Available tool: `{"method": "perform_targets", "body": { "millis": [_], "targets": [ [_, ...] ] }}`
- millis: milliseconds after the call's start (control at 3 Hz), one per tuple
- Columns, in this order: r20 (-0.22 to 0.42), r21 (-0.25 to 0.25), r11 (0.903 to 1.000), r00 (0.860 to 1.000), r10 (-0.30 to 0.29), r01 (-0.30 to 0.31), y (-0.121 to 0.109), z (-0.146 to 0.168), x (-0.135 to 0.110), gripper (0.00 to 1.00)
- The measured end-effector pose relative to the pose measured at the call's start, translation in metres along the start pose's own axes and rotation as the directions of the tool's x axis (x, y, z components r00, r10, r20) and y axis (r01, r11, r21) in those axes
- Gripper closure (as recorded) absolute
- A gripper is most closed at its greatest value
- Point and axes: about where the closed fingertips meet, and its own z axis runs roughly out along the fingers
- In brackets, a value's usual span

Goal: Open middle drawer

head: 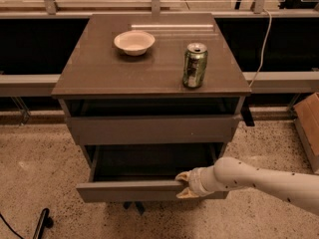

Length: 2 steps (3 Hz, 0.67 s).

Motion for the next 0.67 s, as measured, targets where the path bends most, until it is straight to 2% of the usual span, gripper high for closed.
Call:
{"method": "perform_targets", "body": {
  "millis": [667],
  "targets": [
    [0.003,-0.005,1.0000,1.000,0.000,0.000,0.0017,0.0024,-0.0014,0.02]
  ]
}}
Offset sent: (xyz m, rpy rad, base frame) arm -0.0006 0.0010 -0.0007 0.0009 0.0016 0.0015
